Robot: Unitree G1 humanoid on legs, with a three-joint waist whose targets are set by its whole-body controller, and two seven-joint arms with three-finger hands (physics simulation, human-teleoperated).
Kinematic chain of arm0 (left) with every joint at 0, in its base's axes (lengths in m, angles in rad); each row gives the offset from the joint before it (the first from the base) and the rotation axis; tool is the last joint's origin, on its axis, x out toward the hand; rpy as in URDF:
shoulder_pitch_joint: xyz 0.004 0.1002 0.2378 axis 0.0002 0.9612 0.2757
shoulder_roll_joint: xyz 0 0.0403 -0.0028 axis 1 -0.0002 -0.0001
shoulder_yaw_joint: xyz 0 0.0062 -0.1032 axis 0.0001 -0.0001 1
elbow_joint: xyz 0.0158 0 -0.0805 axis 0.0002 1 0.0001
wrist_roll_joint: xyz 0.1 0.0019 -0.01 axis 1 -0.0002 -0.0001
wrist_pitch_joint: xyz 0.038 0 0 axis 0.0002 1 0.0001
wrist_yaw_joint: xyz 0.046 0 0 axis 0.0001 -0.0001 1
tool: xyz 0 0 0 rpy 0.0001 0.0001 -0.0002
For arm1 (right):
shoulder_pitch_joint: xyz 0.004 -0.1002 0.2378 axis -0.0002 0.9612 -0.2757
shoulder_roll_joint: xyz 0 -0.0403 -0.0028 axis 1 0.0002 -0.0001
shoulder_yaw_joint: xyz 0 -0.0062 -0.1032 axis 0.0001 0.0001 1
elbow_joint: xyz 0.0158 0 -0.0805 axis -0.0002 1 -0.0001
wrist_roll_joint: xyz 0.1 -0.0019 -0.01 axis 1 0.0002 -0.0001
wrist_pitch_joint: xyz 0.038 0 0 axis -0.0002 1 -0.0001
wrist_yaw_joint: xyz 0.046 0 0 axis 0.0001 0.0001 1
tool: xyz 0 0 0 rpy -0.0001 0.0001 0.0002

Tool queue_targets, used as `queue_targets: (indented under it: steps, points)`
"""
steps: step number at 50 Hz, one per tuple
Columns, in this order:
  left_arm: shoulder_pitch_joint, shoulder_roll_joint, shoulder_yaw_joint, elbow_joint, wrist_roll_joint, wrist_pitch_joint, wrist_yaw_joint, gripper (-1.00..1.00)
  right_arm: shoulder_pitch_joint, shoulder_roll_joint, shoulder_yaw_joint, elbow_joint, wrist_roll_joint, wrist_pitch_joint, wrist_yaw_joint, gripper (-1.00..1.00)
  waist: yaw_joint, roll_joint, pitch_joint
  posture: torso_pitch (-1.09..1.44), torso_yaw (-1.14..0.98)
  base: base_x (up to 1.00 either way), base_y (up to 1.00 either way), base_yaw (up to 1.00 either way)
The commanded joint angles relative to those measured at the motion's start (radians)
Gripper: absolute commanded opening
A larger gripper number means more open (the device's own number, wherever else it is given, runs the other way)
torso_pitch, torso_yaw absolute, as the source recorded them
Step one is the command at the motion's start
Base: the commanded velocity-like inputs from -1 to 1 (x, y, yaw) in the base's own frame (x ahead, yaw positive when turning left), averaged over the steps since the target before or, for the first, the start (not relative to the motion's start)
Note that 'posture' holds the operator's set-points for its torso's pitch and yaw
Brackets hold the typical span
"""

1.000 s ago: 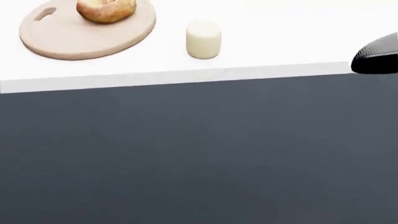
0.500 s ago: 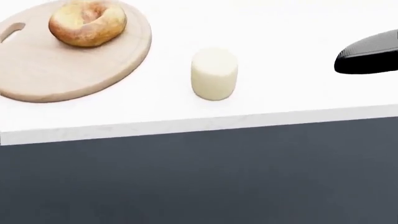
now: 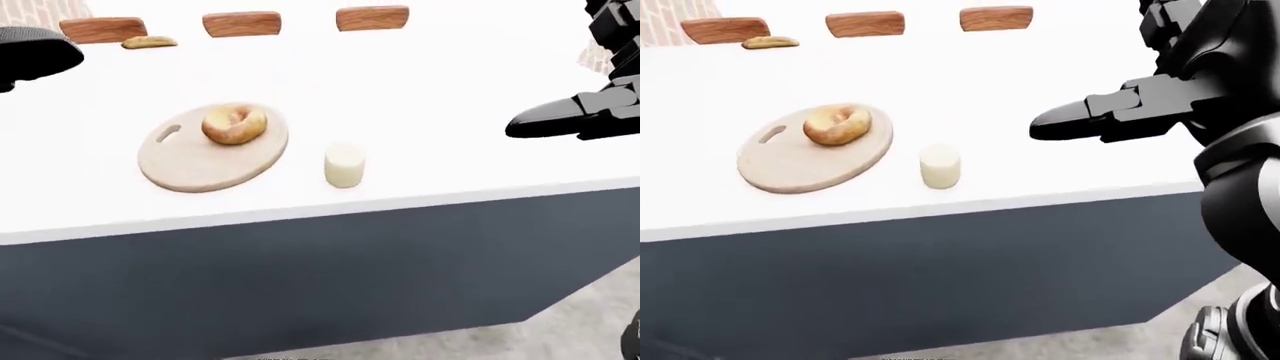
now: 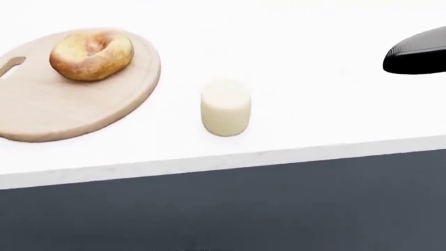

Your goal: Pick up the wedge of cheese and place it on the slice of bread to prepare a simple cheese on bread dish.

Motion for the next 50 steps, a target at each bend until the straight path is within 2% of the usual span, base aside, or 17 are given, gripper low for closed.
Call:
queue_targets:
  steps: [1,4,5,8,16,18,20,21,25,27,32,37,41,43,44,46,50]
  points:
    - [-0.017,0.018,0.026,0.004,0.012,-0.018,0.005,1.0,-0.021,-0.005,0.001,-0.001,-0.015,-0.022,0.01,1.0,0.007,-0.012,-0.008,0.0,0.0,0.0,0.0,0.3]
    - [-0.017,0.018,0.027,0.002,0.012,-0.017,0.005,1.0,-0.021,-0.001,-0.004,-0.004,-0.019,-0.014,0.015,1.0,0.002,0.031,-0.018,0.0,0.0,0.0,0.0,0.3]
    - [-0.018,0.019,0.028,0.001,0.009,-0.015,0.006,1.0,-0.02,0.001,-0.005,-0.004,-0.021,-0.014,0.016,1.0,0.005,0.025,-0.025,0.0,0.0,0.0,0.0,0.31]
    - [-0.019,0.022,0.031,-0.004,-0.001,-0.01,0.016,1.0,-0.016,0.007,-0.003,-0.006,-0.038,-0.016,0.027,1.0,0.017,0.049,-0.012,0.0,0.0,0.0,0.0,0.5]
    - [-0.021,0.016,0.018,-0.004,0.014,-0.015,0.009,1.0,-0.018,0.016,-0.006,-0.007,-0.052,-0.011,0.038,1.0,0.004,-0.022,0.003,0.0,0.0,0.0,0.0,0.5]
    - [-0.023,0.016,0.02,-0.005,0.013,-0.013,0.009,1.0,-0.021,0.017,-0.007,-0.007,-0.055,-0.005,0.036,1.0,0.001,-0.052,-0.002,0.0,0.0,0.0,0.0,0.5]
    - [-0.021,0.015,0.023,-0.005,0.013,-0.011,0.009,1.0,-0.019,0.016,-0.001,-0.003,-0.07,-0.004,0.043,1.0,-0.01,-0.103,-0.008,0.0,0.0,0.0,0.0,0.11]
    - [-0.021,0.016,0.024,-0.005,0.012,-0.01,0.009,1.0,-0.02,0.016,0.0,-0.003,-0.078,-0.002,0.047,1.0,-0.013,-0.061,0.012,0.0,0.0,0.0,0.0,0.0]
    - [-0.023,0.015,0.019,-0.009,0.013,-0.009,0.011,1.0,-0.034,0.024,0.009,-0.006,-0.089,0.019,0.05,1.0,-0.002,-0.048,-0.006,0.0,0.0,0.0,0.0,0.0]
    - [-0.023,0.013,0.016,-0.011,0.018,-0.01,0.009,1.0,-0.034,0.03,0.006,-0.009,-0.094,0.025,0.057,1.0,-0.007,-0.022,-0.028,0.0,0.0,0.0,0.06,0.0]
    - [-0.026,0.009,0.015,-0.014,0.025,-0.006,0.004,1.0,-0.032,0.037,-0.006,-0.012,-0.099,0.03,0.066,1.0,-0.002,-0.037,-0.041,0.0,0.0,0.0,0.24,0.0]
    - [-0.029,0.005,0.012,-0.016,0.03,-0.003,0.002,1.0,-0.028,0.041,-0.007,-0.01,-0.106,0.026,0.074,1.0,0.001,-0.033,-0.019,0.0,0.0,0.0,0.46,0.0]
    - [-0.031,0.0,0.008,-0.02,0.034,0.001,0.003,1.0,-0.02,0.044,-0.013,-0.009,-0.113,0.02,0.08,1.0,-0.01,0.024,-0.015,0.0,0.0,0.0,0.46,0.0]
    - [-0.033,0.0,0.01,-0.026,0.029,0.007,0.006,1.0,-0.019,0.045,-0.015,-0.01,-0.115,0.021,0.08,1.0,-0.016,0.096,-0.037,0.0,0.0,0.0,0.46,0.0]
    - [-0.033,-0.002,0.008,-0.024,0.033,0.006,0.004,1.0,-0.015,0.046,-0.018,-0.009,-0.119,0.02,0.077,1.0,-0.012,0.07,-0.034,0.0,0.0,0.0,0.45,0.0]
    - [-0.034,-0.003,0.01,-0.025,0.034,0.008,0.003,1.0,-0.014,0.045,-0.025,-0.009,-0.118,0.021,0.074,1.0,-0.009,0.052,-0.015,0.0,0.0,0.0,0.37,0.0]
    - [-0.039,-0.003,0.007,-0.024,0.035,0.01,0.003,1.0,-0.002,0.039,-0.037,-0.006,-0.122,0.01,0.076,1.0,-0.007,0.039,-0.024,0.0,0.0,0.0,0.19,0.0]
